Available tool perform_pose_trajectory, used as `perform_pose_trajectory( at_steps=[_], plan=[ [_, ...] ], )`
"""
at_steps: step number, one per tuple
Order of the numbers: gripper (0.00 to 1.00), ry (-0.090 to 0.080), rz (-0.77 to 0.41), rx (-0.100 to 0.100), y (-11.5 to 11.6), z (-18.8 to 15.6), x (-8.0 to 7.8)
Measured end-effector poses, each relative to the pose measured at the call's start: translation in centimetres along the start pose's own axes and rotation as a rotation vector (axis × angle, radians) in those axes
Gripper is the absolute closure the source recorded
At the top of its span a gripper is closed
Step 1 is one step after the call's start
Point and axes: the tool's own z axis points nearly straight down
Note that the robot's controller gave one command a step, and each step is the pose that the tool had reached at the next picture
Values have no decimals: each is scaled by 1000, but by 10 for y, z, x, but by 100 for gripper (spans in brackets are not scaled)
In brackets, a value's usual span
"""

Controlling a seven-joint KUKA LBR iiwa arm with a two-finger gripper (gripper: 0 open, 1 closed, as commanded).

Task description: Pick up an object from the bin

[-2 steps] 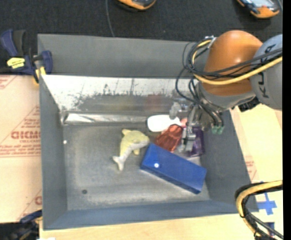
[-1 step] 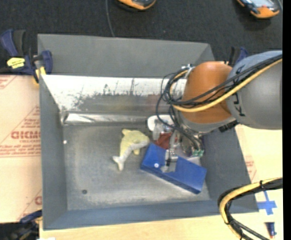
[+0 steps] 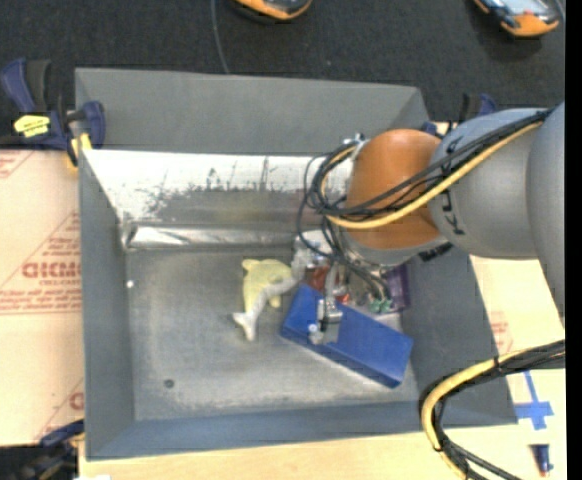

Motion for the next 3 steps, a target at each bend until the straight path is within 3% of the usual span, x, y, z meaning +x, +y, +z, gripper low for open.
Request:
perform_pose_trajectory(
  at_steps=[1, 2, 3],
  plan=[
    [0, 6, 4, -3, 54, 25, 10],
    [0, -2, -32, -2, 62, 26, -1],
    [0, 2, 14, -2, 57, 15, -1]
  ],
)
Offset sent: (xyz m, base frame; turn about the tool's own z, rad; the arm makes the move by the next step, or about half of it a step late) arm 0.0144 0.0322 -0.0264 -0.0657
